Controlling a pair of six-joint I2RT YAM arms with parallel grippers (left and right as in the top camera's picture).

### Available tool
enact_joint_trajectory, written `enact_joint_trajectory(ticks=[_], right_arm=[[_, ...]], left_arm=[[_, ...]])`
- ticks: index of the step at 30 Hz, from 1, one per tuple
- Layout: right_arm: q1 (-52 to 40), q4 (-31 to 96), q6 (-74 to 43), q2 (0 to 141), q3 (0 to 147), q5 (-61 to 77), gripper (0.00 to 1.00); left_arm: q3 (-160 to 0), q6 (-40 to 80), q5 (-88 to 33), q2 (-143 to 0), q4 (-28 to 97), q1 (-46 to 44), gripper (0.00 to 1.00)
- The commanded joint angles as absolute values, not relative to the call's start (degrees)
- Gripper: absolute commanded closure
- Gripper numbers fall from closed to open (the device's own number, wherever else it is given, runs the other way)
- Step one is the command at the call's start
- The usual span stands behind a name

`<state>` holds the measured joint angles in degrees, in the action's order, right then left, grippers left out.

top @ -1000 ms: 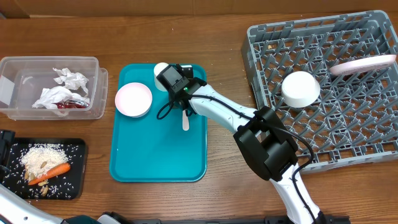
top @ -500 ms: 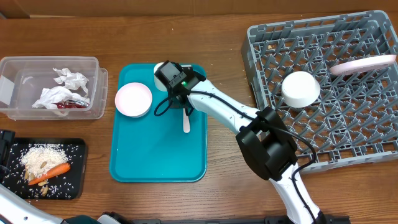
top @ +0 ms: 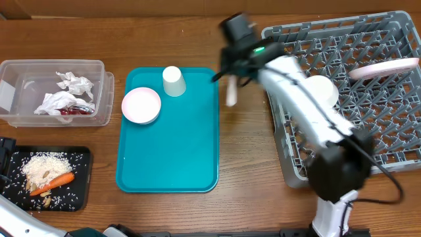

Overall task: Sort waste into correct bins and load items into the dishwasher
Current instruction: 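Carry the fork right and lower it into the dish rack, then release the fork in the rack and raise the right gripper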

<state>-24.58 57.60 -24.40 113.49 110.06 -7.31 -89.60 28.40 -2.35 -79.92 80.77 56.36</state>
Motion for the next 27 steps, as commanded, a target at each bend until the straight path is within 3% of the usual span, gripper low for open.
enact_joint_trajectory(ticks=[1,12,24,25,27], right_arm=[[-17.3,57.5,-11.6,108.1,111.8,-4.0,0.75],[-0.2,55.9,5.0,110.4,111.5,13.1,0.75],[-2.2,56.0,8.7,119.6,111.4,17.3,0.74],[-2.7,56.1,8.9,119.8,111.4,17.3,0.71],[-3.9,55.8,9.1,119.9,111.4,16.5,0.46]], left_arm=[[-89.7,28.8,-2.6,-79.4,80.8,56.6,0.0],[-89.7,28.8,-2.6,-79.4,80.8,56.6,0.0],[-89.7,28.8,-2.6,-79.4,80.8,56.6,0.0],[-89.7,28.8,-2.6,-79.4,80.8,56.6,0.0],[-89.7,28.8,-2.6,-79.4,80.8,56.6,0.0]])
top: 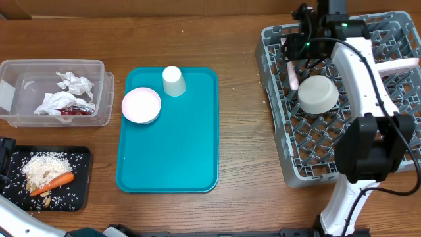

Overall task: Sort waste into correct bins and load items into the dishwasher
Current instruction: 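Release the fork in the rack and raise the right gripper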

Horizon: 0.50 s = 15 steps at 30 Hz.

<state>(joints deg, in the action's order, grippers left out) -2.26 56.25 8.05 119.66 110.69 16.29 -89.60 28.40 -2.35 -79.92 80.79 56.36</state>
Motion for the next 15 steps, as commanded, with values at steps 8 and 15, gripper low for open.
enact_joint_trajectory(ticks=[8,15], right_arm=[[-4.8,56.5,7.5,119.9,111.5,13.8,0.36],[-5.5,57.2,0.0,115.0,112.4,21.2,0.15]], left_arm=[[-89.7,28.8,-2.6,-79.4,80.8,56.6,0.0],[-89.7,28.8,-2.6,-79.4,80.8,56.6,0.0]])
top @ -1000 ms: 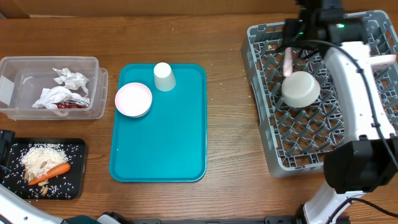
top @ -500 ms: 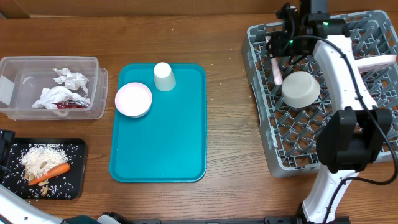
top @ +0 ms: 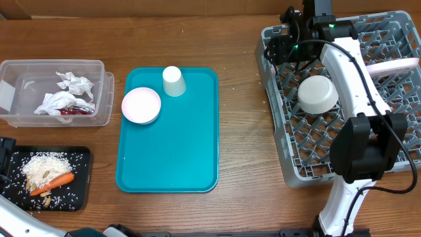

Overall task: Sort waste into correct bins and load items into the dishwasher
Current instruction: 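Release the fork in the rack and raise the right gripper, then move the right gripper left over the white cup on the tray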

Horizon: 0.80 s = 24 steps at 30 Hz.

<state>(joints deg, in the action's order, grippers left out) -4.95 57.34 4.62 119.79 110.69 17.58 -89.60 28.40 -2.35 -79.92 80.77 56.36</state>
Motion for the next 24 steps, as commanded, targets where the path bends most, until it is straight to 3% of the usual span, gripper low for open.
enact_joint_trajectory(ticks=[1,4,7,14,20,24], right_arm=[[-5.9,57.2,-1.6,113.5,112.6,22.1,0.11],[-7.2,57.3,-2.3,109.6,112.6,29.3,0.0],[-10.2,57.2,-6.6,107.8,112.6,37.7,0.0],[-20.5,56.4,-10.5,108.3,111.6,37.6,0.0],[-32.5,52.1,-10.5,110.4,111.6,31.0,0.0],[-38.7,51.4,-10.5,113.1,111.6,16.6,0.0]], left_arm=[[-89.7,28.8,-2.6,-79.4,80.8,56.6,0.0],[-89.7,28.8,-2.6,-79.4,80.8,56.6,0.0],[-89.7,28.8,-2.6,-79.4,80.8,56.6,0.0],[-89.7,28.8,-2.6,-79.4,80.8,56.6,0.0],[-89.7,28.8,-2.6,-79.4,80.8,56.6,0.0],[-89.7,28.8,-2.6,-79.4,80.8,56.6,0.0]])
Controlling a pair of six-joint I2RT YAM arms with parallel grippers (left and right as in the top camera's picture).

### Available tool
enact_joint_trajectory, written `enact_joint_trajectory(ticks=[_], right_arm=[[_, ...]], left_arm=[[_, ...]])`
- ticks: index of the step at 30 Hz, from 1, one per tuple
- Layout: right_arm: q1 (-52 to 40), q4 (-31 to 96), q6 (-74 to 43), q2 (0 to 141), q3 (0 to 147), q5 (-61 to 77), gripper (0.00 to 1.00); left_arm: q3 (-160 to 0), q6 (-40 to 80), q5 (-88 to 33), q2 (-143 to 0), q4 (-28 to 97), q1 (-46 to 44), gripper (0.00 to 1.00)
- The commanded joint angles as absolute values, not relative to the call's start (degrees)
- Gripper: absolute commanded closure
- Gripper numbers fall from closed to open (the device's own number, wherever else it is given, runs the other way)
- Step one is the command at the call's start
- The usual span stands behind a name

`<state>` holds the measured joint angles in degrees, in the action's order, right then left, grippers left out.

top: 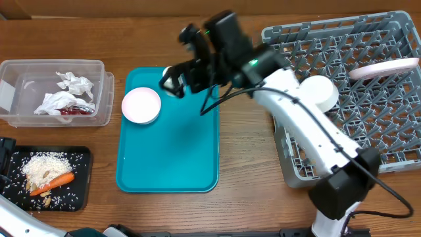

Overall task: Sort waste into correct bins and load items into the dishwasher
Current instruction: 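Move the right gripper left over the white cup on the tray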

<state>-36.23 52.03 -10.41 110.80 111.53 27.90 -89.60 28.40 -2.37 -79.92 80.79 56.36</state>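
Note:
My right gripper (176, 79) has reached left over the back of the teal tray (168, 155) and sits at the white cup (169, 70). The cup shows only as a sliver between the dark fingers, which look open around it. A round white plate (141, 105) lies on the tray's back left edge, just left of the gripper. At the right stands the grey dish rack (368, 138), holding a white bowl (323, 92) and a pink plate (385, 67). My left gripper is out of view.
A clear bin (52, 92) with crumpled paper and a red scrap stands at the far left. In front of it a black tray (46, 179) holds rice and a carrot. My right arm spans the gap between rack and tray.
My right gripper was over the rack's back left corner. It is now across the gap, over the tray's back edge at the white cup. Plate, bowl and bins have not moved.
My right gripper first held a pale pink utensil in the air between tray and rack. Then it was over the rack's back left with the utensil pointing down into it. After that the utensil no longer showed in the gripper, which now stands at the cup.

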Motion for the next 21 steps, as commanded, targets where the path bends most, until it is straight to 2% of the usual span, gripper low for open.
enact_joint_trajectory(ticks=[1,12,21], right_arm=[[-39.7,51.0,-10.6,113.8,111.6,13.4,0.0],[-42.3,41.5,-15.1,124.0,111.6,-7.4,0.0],[-42.3,33.5,-15.0,130.4,111.6,-7.6,0.0]], left_arm=[[-89.7,28.8,-2.6,-79.4,80.8,56.6,0.0],[-89.7,28.8,-2.6,-79.4,80.8,56.6,0.0],[-89.7,28.8,-2.6,-79.4,80.8,56.6,0.0]])
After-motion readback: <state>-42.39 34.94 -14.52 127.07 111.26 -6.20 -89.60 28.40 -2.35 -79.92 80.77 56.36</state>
